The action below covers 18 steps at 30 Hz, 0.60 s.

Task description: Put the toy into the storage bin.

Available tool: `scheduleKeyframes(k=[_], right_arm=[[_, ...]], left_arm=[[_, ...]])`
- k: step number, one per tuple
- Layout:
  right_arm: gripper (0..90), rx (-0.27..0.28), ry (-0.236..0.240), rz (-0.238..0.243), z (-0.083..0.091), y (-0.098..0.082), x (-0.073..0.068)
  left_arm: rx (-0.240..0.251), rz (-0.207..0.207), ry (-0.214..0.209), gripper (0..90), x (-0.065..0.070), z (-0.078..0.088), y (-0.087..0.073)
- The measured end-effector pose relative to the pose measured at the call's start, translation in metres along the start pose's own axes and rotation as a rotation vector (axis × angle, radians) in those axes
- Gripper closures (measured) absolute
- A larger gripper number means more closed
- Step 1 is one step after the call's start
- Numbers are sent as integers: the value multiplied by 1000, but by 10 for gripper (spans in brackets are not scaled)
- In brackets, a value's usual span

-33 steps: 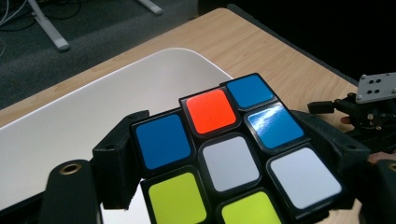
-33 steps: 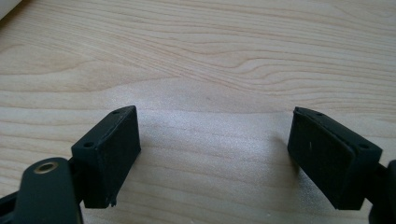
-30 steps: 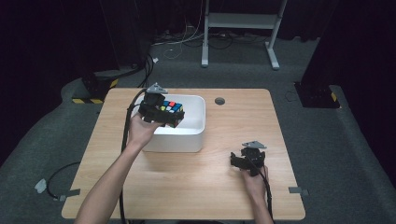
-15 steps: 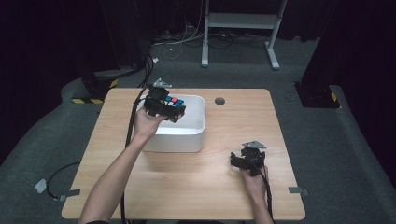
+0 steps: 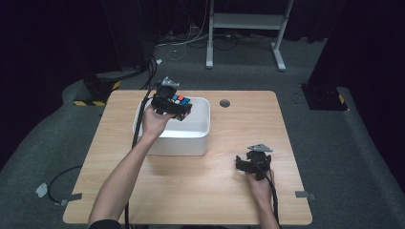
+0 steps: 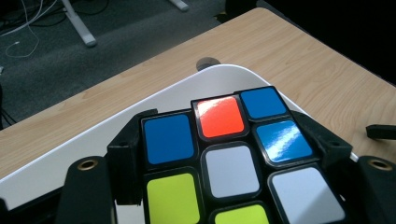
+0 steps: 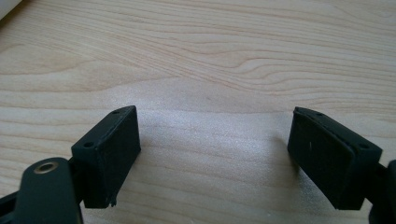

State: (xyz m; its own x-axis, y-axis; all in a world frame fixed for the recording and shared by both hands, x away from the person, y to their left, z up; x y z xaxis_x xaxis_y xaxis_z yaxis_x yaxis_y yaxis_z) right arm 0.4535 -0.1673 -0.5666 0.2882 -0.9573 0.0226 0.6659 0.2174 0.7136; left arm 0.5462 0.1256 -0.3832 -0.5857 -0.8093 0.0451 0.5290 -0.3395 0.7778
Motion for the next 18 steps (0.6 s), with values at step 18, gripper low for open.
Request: scheduleKeyframes(k=[18], right_arm=[[169, 0, 0, 0, 0, 0, 0]], left_arm=[[-11, 49, 40, 310, -17, -15, -4]])
Point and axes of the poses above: each handheld gripper's, and its own axes: z roughly backward along the jaws, y roughly out of its top, x roughly to its right, the point moved 6 cm from there along -z, roughly forward along the jaws
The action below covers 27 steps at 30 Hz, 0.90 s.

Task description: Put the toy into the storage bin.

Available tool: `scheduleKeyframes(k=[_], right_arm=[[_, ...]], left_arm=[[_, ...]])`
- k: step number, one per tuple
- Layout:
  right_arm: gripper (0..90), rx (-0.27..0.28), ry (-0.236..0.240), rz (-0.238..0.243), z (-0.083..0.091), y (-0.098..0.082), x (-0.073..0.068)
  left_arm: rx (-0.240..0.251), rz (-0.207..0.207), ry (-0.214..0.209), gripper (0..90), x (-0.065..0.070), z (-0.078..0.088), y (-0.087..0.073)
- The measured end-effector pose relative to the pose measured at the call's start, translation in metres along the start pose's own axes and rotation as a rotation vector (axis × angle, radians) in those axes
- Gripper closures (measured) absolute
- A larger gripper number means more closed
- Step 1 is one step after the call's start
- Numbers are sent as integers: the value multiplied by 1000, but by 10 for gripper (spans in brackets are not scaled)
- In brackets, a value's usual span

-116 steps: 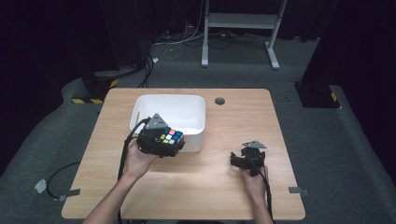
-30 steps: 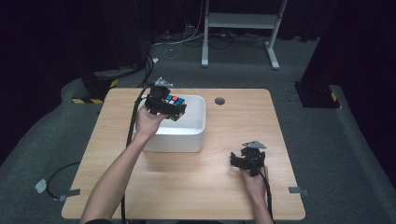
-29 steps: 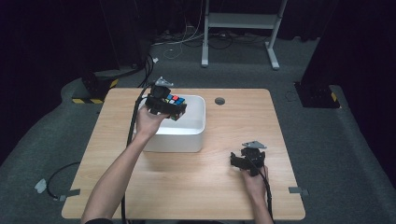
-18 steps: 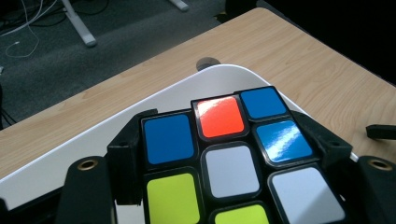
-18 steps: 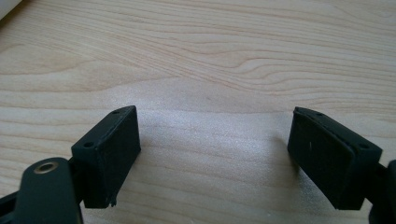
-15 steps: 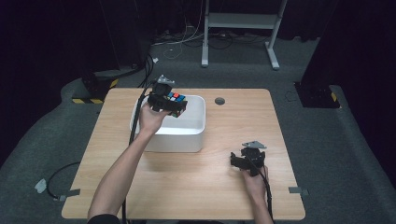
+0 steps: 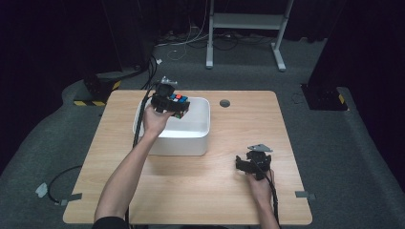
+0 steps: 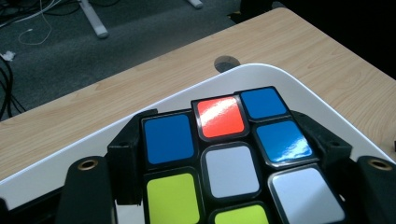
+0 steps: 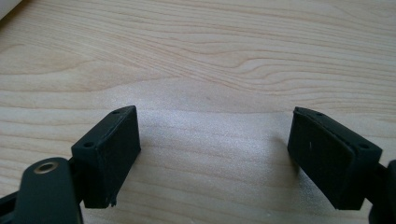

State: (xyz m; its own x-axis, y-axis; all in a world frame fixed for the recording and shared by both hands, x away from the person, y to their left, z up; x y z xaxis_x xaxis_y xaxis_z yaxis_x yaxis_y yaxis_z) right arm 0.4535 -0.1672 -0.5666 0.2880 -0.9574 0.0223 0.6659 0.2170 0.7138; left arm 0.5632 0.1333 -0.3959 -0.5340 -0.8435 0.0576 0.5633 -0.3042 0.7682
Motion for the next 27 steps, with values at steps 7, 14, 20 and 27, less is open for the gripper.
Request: scheduleKeyframes(k=[7, 14, 20, 27], right_arm=[[168, -1, 0, -1, 0, 0, 0], [169, 0, 0, -1, 0, 0, 0], [169, 0, 0, 0, 0, 0, 0], [169, 0, 0, -1, 0, 0, 0]], left_arm=[[-14, 22, 23, 310, -6, -7, -2], [-40, 44, 39, 310, -13, -14, -6], [-61, 59, 49, 310, -17, -20, -8], [-96, 77, 63, 310, -22, -27, -13]])
Point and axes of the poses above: each handheld gripper's, and its own axes: z roughly backward along the jaws, y roughly out of its top, x roughly to its right, the point moved 6 cm from there along -z, roughly forward along the jaws
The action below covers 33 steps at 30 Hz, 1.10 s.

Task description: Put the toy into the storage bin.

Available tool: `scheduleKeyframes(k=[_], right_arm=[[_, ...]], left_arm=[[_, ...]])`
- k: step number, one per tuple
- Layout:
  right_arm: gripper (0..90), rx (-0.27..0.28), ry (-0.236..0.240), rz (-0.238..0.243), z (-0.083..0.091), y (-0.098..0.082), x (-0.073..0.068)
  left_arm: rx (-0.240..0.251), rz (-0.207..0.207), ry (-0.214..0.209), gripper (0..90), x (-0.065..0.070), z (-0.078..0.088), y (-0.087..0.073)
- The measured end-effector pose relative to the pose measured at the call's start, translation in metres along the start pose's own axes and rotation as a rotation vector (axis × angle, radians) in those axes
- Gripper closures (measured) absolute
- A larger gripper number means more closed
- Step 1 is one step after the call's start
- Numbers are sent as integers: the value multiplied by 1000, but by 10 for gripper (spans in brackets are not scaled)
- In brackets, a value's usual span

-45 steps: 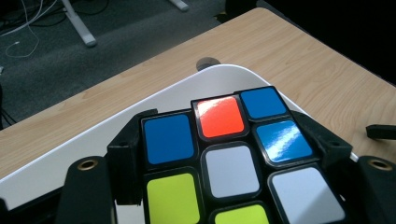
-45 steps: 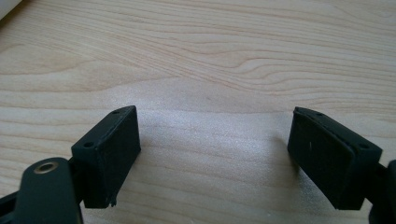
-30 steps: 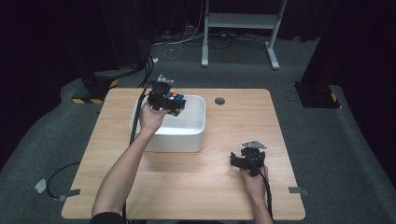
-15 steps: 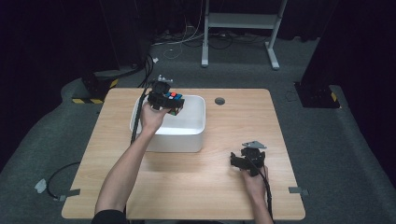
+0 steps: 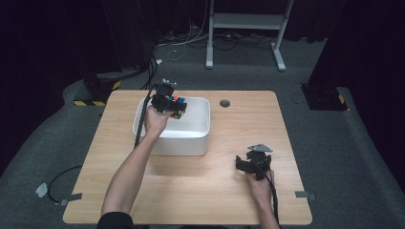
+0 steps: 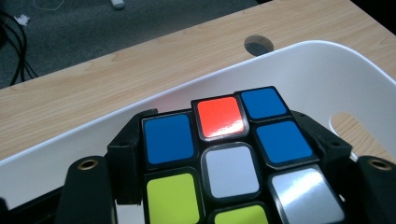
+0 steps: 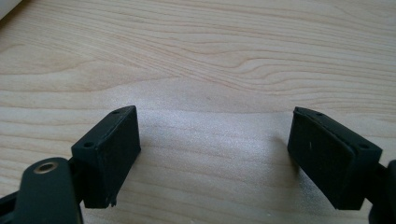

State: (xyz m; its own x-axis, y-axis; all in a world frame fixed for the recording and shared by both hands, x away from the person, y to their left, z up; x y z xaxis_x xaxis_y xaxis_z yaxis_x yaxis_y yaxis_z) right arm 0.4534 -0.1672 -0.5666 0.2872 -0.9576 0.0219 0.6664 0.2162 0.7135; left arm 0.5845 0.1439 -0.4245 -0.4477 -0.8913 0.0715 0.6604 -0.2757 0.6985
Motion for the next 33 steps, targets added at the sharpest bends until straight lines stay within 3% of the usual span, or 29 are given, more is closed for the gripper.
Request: scheduleKeyframes(k=[11, 23, 33], right_arm=[[169, 0, 0, 0, 0, 0, 0], [169, 1, 0, 1, 0, 0, 0], [169, 0, 0, 0, 0, 0, 0]], left_arm=[[-30, -4, 15, 310, 0, -2, -2], [-43, -33, 20, 310, 8, 5, -4], [-39, -33, 24, 310, 5, 15, -5]])
Point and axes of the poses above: each handheld gripper's, and its own axes: z roughly backward along the jaws, y roughly out of its top, x roughly to its right, the point moved 6 cm from there along -z, roughly forward along the jaws
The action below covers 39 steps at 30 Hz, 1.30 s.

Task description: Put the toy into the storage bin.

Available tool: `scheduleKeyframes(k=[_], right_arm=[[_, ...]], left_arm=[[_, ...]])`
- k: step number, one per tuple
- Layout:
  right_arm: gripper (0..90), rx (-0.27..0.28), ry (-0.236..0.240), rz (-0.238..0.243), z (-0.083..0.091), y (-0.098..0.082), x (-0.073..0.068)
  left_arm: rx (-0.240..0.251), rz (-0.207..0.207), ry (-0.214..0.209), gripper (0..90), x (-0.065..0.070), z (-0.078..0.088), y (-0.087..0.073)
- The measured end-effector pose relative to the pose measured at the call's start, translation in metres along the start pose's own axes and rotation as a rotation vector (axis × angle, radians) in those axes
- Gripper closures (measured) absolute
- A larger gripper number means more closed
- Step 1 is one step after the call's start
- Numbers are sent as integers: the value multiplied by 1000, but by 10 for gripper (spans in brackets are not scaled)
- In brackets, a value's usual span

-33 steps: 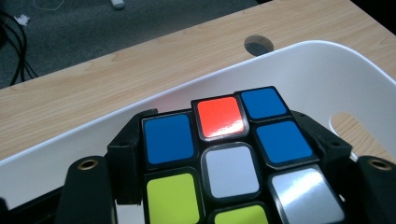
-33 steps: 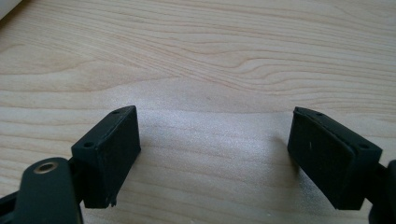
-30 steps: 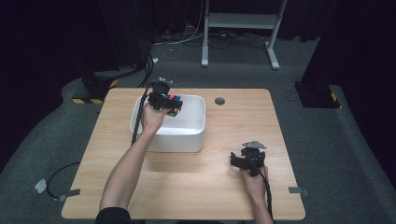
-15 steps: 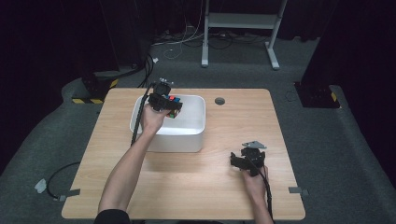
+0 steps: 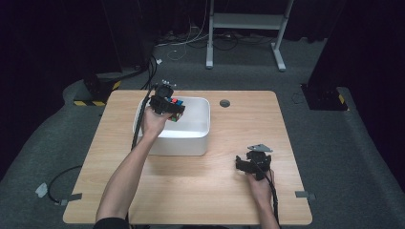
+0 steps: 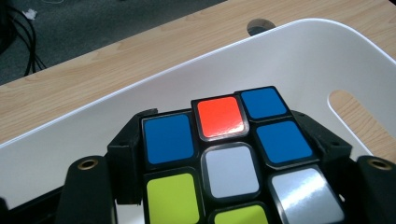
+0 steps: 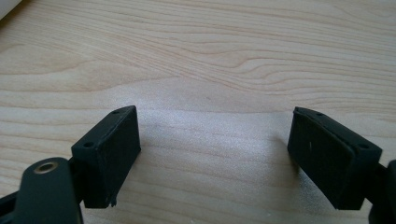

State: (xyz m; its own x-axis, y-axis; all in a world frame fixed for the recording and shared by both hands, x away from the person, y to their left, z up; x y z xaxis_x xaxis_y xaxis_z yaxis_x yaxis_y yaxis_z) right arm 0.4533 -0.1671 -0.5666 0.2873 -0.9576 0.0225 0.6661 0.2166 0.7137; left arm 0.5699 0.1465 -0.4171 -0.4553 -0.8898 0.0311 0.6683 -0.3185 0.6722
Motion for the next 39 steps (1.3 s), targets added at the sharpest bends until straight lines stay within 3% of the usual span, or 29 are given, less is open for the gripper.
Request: scheduleKeyframes(k=[16, 27, 39], right_arm=[[169, 0, 1, 0, 0, 0, 0], [169, 0, 1, 1, 0, 0, 0], [169, 0, 1, 1, 0, 0, 0]], left_arm=[[2, -1, 3, 310, -2, 7, -6], [14, 0, -18, 310, -2, 16, -11], [23, -18, -35, 310, 5, 24, -11]])
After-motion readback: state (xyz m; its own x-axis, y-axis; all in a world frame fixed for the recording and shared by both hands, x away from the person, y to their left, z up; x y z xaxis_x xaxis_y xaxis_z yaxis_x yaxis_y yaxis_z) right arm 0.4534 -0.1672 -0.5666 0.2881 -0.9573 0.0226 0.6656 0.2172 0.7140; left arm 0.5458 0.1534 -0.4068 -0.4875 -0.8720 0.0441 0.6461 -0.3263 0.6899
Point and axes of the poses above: each handheld gripper's, and its own axes: z roughly backward along the jaws, y roughly out of its top, x roughly to its right, the point moved 6 cm from there along -z, roughly forward along the jaws
